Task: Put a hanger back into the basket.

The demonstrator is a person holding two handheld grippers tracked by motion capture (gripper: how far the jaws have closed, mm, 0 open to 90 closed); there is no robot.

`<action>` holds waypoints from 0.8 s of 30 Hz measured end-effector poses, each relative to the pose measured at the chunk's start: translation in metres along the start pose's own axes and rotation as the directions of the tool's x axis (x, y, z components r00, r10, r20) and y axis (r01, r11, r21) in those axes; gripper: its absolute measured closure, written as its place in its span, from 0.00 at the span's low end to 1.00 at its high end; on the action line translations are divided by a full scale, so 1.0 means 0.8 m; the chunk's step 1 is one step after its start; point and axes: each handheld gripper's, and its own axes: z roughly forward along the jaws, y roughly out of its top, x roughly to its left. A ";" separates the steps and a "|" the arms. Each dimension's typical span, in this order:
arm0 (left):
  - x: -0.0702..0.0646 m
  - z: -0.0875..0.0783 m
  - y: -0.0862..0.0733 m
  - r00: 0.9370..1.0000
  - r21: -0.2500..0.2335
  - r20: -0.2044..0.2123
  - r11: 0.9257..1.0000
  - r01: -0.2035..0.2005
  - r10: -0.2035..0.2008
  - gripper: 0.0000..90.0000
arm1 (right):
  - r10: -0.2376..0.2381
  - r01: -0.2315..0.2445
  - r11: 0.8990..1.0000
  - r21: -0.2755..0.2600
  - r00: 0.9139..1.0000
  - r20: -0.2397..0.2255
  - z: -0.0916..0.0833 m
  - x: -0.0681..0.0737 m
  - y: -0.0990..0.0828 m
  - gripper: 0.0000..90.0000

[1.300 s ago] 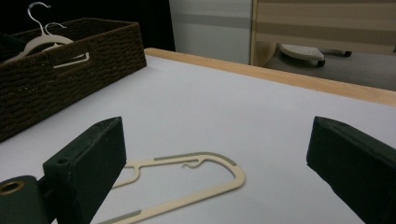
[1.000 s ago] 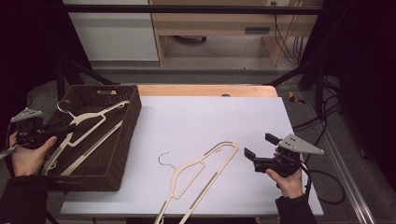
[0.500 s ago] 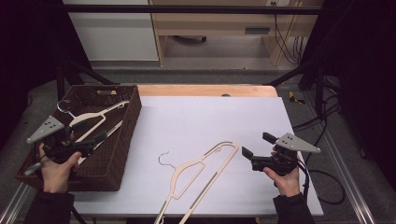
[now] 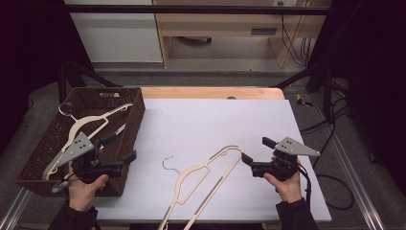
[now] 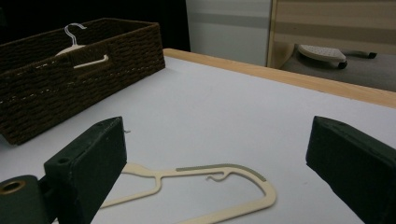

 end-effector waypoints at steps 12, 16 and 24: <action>-0.052 0.033 -0.028 0.994 0.092 0.097 0.994 -0.057 0.048 0.06 | -0.017 0.018 0.999 0.030 0.999 -0.042 0.026 0.020 0.007 0.07; -0.061 0.039 -0.047 0.992 0.141 0.119 0.988 -0.067 0.050 0.06 | -0.036 0.038 0.998 0.046 0.998 -0.054 0.038 0.029 0.010 0.07; -0.068 0.049 -0.082 0.991 0.217 0.133 0.974 -0.057 0.028 0.07 | -0.046 0.053 0.994 0.091 0.997 -0.069 0.067 0.052 0.015 0.10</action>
